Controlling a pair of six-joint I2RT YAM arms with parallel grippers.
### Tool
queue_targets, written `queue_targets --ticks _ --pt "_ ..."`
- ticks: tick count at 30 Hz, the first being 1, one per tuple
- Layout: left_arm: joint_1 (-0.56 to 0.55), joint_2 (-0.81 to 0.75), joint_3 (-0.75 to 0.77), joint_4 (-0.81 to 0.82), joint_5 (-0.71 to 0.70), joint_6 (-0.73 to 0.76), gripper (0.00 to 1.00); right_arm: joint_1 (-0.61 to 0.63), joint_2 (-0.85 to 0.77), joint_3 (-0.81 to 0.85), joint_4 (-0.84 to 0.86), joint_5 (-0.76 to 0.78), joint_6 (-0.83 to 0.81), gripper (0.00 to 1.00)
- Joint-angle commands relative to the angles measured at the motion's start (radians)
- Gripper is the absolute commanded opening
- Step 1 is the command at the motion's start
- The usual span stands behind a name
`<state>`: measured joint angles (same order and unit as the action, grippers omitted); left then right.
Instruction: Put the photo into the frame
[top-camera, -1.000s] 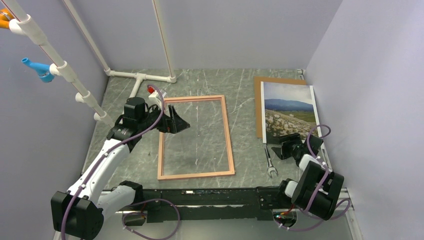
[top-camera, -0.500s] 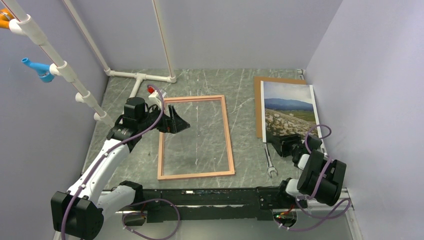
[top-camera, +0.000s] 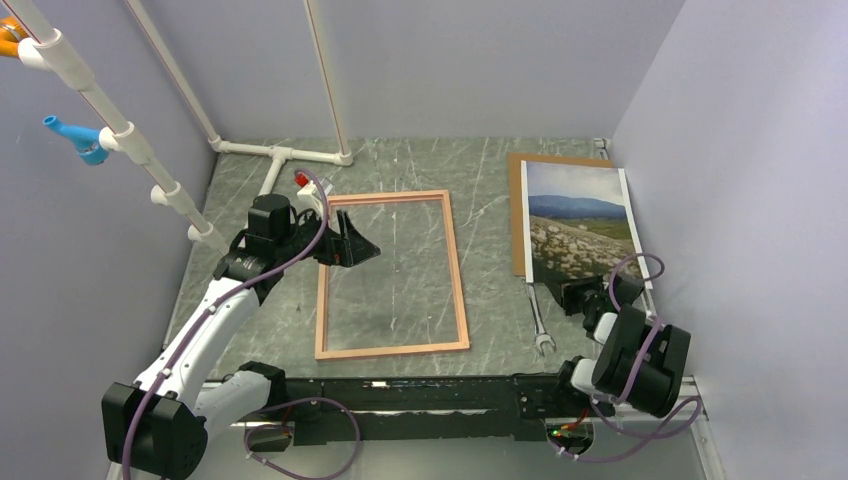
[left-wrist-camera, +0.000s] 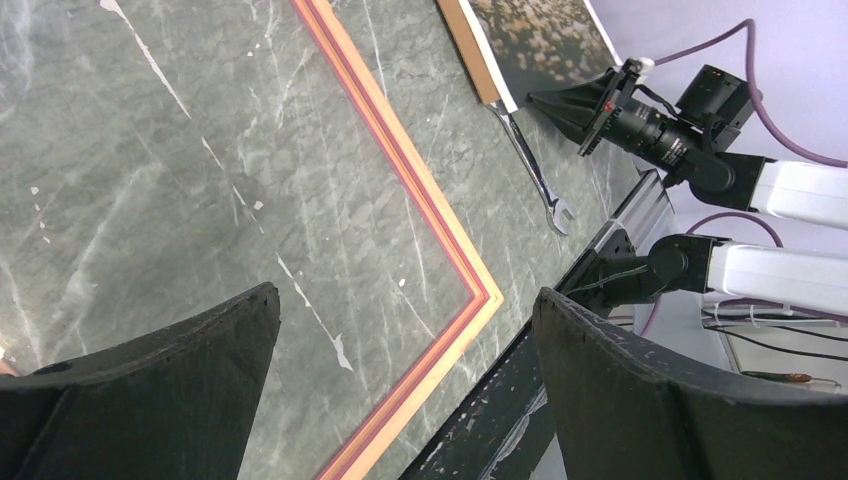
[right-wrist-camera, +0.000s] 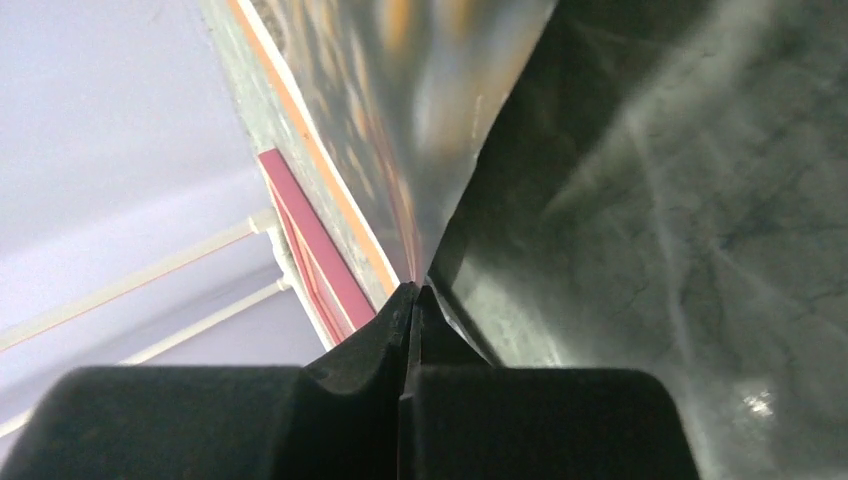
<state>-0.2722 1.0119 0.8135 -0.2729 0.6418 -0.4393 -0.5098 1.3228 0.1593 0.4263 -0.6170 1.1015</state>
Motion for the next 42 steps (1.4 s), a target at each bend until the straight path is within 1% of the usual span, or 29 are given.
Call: queue_targets --ticks 1,6,11,15,18,21,26,27,29,30,35,38,42 --pt "-0.004 -0.014 0.010 0.021 0.006 0.002 0.99 -0.003 -0.129 0.012 -0.068 0.035 -0.020 0.00" --pt "-0.004 -0.015 0.010 0.019 0.005 0.001 0.99 -0.003 -0.272 0.082 -0.233 0.050 -0.072 0.00" --pt "-0.004 -0.017 0.013 0.015 -0.002 0.002 0.99 0.017 -0.332 0.212 -0.393 0.064 -0.165 0.00" --pt "-0.004 -0.023 0.019 0.001 -0.015 0.009 0.99 0.096 -0.325 0.364 -0.545 0.116 -0.229 0.00" --pt "-0.004 -0.021 0.025 -0.015 -0.020 0.013 0.99 0.216 -0.302 0.511 -0.633 0.195 -0.261 0.00" --pt "-0.004 -0.021 0.028 -0.025 -0.024 0.011 0.99 0.350 -0.246 0.675 -0.723 0.289 -0.319 0.00" --pt "-0.004 -0.033 0.041 -0.055 -0.052 0.013 0.99 0.580 -0.085 0.957 -0.915 0.425 -0.464 0.00" --pt "-0.004 -0.033 0.047 -0.070 -0.065 0.015 0.99 0.616 -0.050 1.025 -0.954 0.447 -0.492 0.00" --pt "-0.004 -0.032 0.061 -0.108 -0.101 0.020 0.99 0.688 0.013 1.107 -1.033 0.495 -0.544 0.00" --pt "-0.004 -0.030 0.068 -0.126 -0.120 0.022 0.99 0.726 0.044 1.175 -1.089 0.526 -0.567 0.00" --pt "-0.004 -0.018 0.087 -0.193 -0.208 0.003 0.99 0.921 0.214 1.414 -1.283 0.696 -0.702 0.00" --pt "-0.002 -0.010 0.086 -0.199 -0.218 -0.018 0.99 1.019 0.306 1.514 -1.379 0.800 -0.768 0.00" --pt "-0.002 -0.008 0.090 -0.203 -0.227 -0.042 0.99 1.145 0.394 1.583 -1.450 0.893 -0.859 0.00"
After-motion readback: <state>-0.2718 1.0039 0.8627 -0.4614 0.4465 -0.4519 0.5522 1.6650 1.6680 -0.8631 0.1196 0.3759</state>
